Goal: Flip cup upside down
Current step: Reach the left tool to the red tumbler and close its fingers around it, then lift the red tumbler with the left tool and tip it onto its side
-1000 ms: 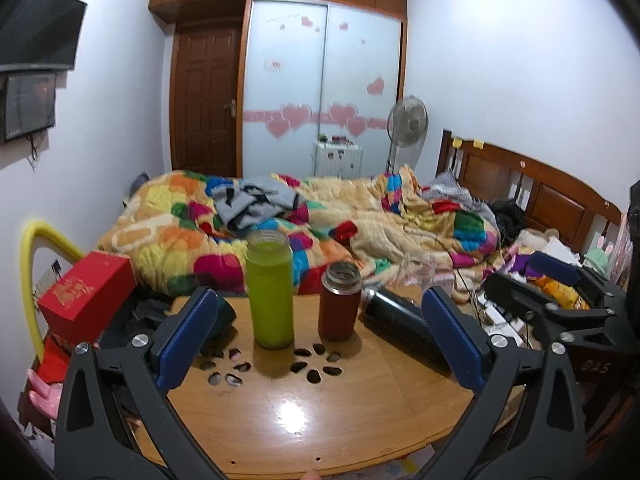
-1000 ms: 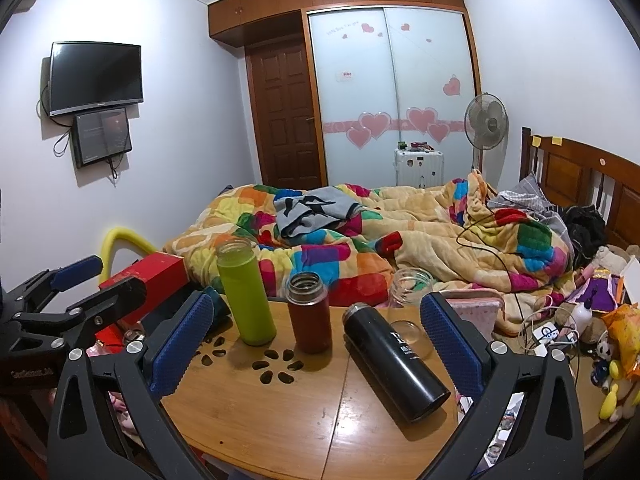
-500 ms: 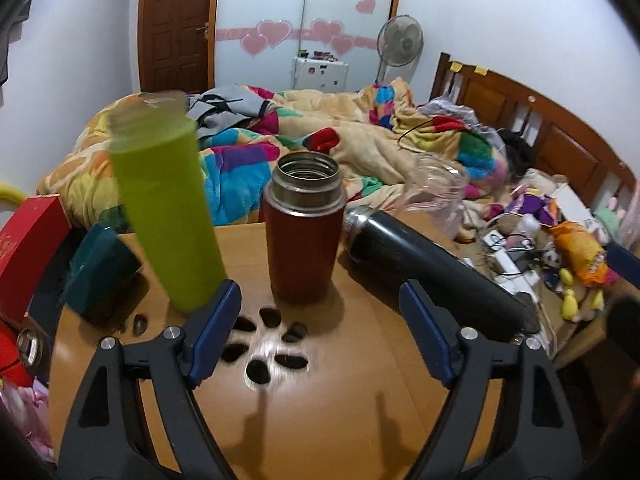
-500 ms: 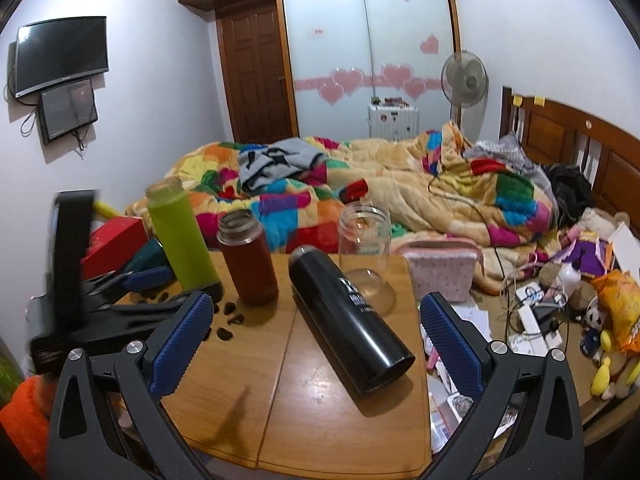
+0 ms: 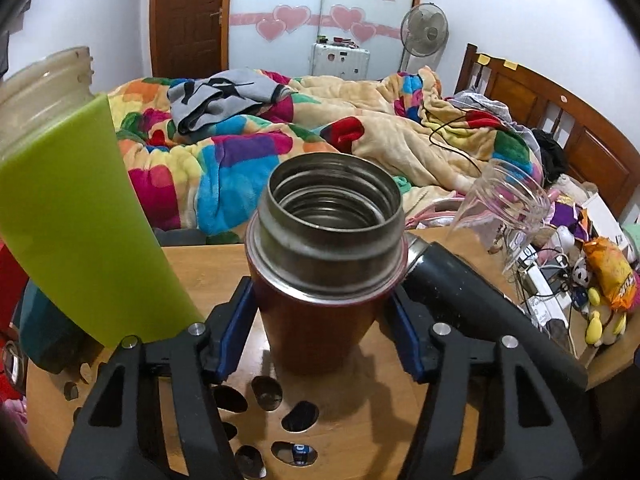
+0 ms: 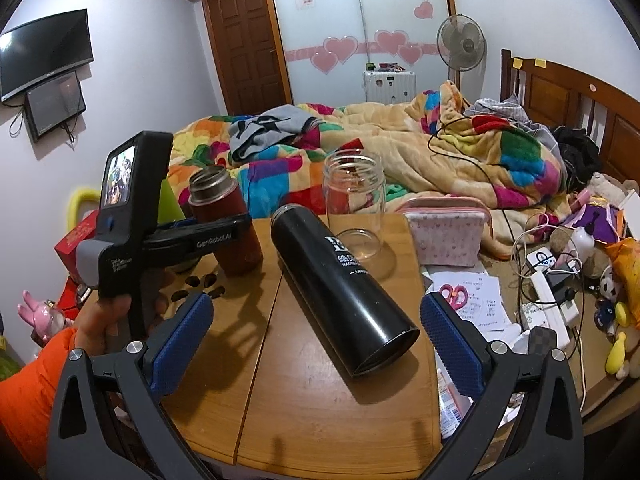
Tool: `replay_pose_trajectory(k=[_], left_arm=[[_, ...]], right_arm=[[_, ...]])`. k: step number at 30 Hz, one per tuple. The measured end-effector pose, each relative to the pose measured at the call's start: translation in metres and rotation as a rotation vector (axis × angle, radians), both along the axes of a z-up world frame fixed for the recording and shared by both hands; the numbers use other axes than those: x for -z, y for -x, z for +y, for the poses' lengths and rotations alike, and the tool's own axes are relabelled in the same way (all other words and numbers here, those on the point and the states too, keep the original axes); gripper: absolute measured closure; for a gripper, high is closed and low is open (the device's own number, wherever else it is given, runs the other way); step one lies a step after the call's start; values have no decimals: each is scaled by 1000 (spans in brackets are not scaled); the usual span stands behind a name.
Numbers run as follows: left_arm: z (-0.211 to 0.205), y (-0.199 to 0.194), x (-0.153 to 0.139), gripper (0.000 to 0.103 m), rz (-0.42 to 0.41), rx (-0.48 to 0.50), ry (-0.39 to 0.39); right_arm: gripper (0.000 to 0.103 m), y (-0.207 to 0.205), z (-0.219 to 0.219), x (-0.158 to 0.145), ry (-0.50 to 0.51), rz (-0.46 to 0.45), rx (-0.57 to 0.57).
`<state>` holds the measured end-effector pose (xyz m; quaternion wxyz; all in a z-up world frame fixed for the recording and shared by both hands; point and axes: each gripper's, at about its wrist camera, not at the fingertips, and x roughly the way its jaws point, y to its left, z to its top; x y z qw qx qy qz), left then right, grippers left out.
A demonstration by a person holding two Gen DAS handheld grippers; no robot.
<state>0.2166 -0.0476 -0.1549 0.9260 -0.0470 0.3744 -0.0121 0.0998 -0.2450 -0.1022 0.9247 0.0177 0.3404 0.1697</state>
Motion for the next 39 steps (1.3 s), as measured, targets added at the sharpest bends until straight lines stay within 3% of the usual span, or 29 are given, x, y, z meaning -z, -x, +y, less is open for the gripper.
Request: replay_pose_trajectory(k=[4, 13, 20, 26, 29, 34, 39], left_arm=[[2, 16, -2, 41, 16, 44, 26], [21, 92, -13, 41, 90, 138, 94], [42, 132, -12, 41, 204, 173, 301], [42, 147, -13, 41, 244, 208, 369], [43, 148, -11, 41, 263, 218, 416], [51, 142, -8, 41, 275, 210, 479], [58, 138, -7, 41, 258, 192, 490]], right_arm=[[0, 3, 6, 3, -9, 8, -25], [0, 18, 30, 16, -19, -2, -118], [0, 35, 66, 38, -20, 16, -286], [0, 46, 97, 54, -2, 18, -387], [9, 45, 108, 59, 2, 19, -422], [38, 33, 124, 69, -37, 80, -479], [42, 34, 133, 73, -23, 68, -484]])
